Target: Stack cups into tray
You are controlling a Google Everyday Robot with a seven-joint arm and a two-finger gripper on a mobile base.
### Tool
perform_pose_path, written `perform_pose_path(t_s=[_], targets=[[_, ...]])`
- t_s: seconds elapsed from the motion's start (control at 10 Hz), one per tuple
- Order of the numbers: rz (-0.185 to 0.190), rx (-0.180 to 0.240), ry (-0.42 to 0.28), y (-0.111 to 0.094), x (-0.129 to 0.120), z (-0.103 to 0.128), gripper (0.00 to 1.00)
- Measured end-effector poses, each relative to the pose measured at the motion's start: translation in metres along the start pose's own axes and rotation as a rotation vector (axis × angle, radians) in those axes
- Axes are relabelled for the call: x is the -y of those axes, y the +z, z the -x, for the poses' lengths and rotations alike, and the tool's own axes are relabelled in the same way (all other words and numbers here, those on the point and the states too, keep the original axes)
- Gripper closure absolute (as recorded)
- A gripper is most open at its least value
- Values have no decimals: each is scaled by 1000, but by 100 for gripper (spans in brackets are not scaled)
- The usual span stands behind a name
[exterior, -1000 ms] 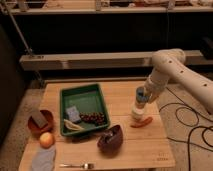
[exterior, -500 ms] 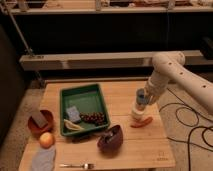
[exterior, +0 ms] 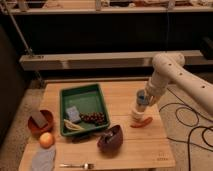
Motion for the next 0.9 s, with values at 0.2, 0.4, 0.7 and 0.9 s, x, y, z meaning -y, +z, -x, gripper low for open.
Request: perform_pose_path(t_s=[0.2, 0.4, 0.7, 0.9], targets=[[0, 1, -4, 0, 3, 0, 41], [0, 0, -2, 0, 1, 0, 41], [0, 0, -3, 0, 2, 0, 41], [0, 0, -2, 0, 2, 0, 41]])
